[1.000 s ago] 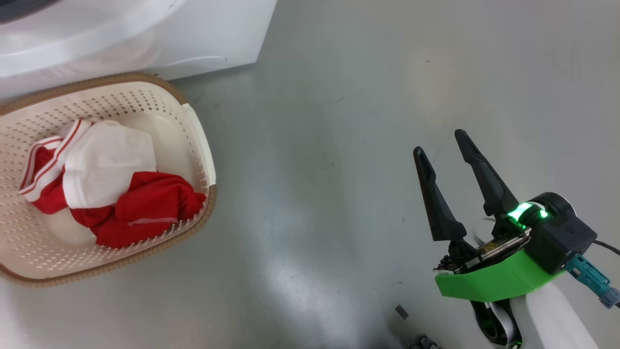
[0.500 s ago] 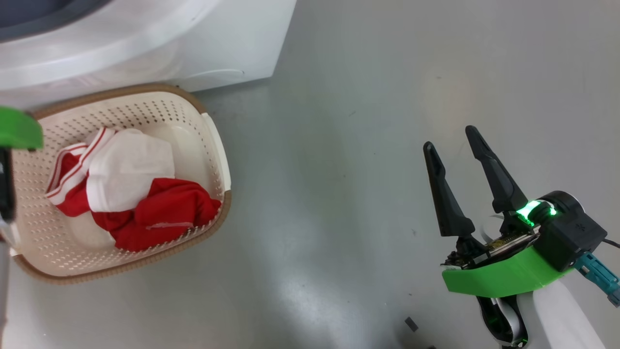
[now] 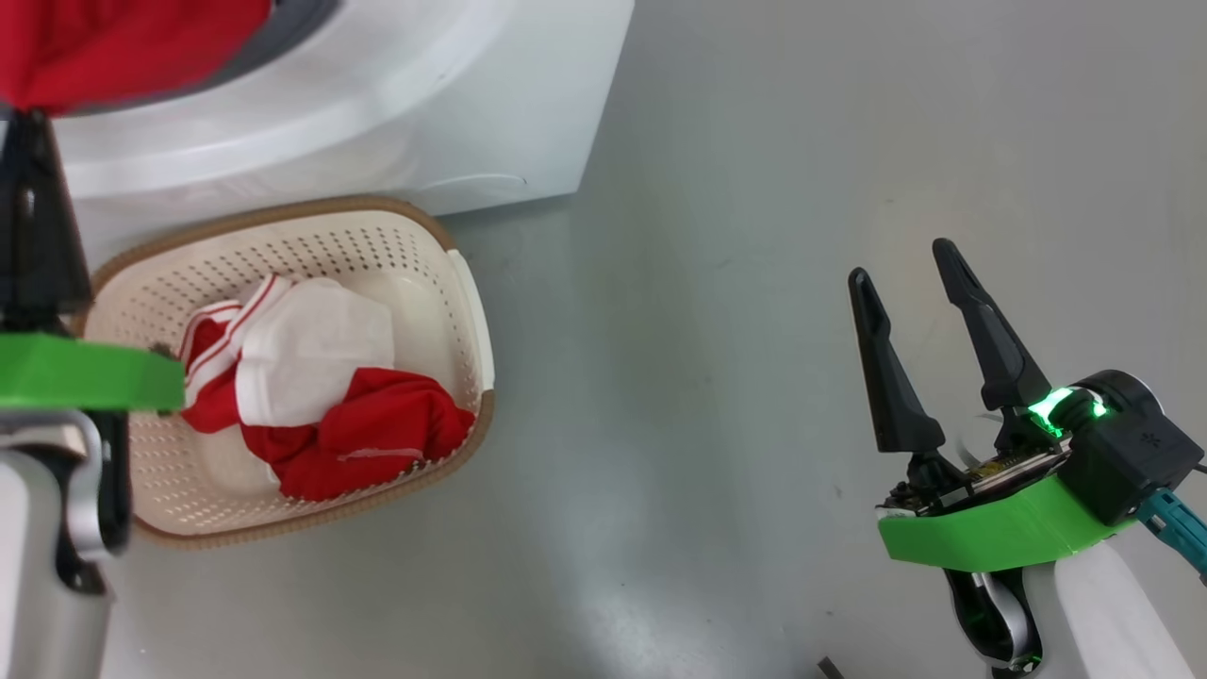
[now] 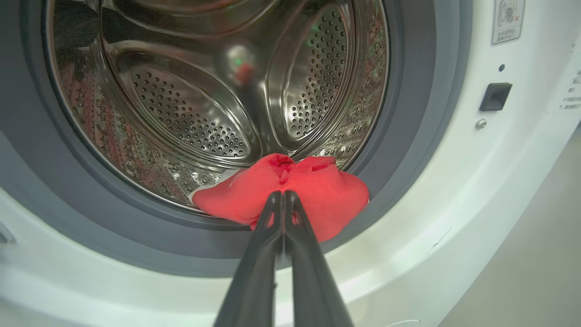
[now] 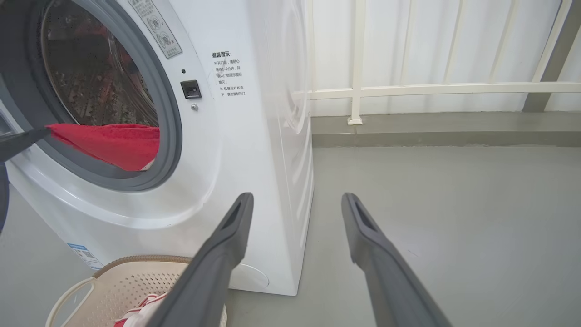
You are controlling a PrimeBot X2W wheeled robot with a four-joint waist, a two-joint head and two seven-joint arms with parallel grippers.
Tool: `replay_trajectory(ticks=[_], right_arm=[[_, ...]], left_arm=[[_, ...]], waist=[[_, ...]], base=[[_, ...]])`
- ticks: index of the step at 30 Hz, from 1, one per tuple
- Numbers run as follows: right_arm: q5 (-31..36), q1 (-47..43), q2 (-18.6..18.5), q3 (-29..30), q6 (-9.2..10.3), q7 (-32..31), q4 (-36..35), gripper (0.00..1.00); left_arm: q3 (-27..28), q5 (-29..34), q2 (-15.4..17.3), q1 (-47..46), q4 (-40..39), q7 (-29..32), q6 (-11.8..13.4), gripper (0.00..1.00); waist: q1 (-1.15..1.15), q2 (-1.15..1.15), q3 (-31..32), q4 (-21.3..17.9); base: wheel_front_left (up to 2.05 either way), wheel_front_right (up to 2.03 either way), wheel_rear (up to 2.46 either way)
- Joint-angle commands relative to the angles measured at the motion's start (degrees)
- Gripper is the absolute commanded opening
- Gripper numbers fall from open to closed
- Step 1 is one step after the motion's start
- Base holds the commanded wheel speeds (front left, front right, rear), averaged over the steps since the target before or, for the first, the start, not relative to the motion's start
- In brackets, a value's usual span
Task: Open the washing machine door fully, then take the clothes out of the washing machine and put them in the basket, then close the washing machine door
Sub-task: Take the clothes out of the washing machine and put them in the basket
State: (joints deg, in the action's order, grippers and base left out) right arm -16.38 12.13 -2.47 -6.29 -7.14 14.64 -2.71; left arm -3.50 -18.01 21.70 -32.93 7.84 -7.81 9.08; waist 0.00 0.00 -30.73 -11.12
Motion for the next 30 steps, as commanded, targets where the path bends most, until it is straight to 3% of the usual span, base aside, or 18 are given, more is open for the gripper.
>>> replay_trajectory(ticks=[1,23,30], right_arm=[[0.53,-0.95,-0.41,-0.74,-0.35,0.36,-1.55,1.00],[2.05,-3.90,-0.41,2.48,-0.35,0.36,-2.64,1.00],[2.17,-3.68,-0.41,2.59,-0.35,0.36,-3.33,1.00]], left_arm=[[2.00,-0.40,1.68,1.82,-2.51,0.27,0.67,0.00],[-0.52,-2.49,-3.72,18.54,-13.34,0.01,4.05,0.00],[-2.76,-4.10,-5.99,20.46,-10.46,-0.64,2.93,0.00]], waist=[[0.00,0.00,1.28,0.96],[0.00,0.00,6.67,5.30],[0.00,0.00,5.10,6.08]], base=[[0.00,0.00,0.00],[0.00,0.00,0.00],[0.00,0.00,0.00]])
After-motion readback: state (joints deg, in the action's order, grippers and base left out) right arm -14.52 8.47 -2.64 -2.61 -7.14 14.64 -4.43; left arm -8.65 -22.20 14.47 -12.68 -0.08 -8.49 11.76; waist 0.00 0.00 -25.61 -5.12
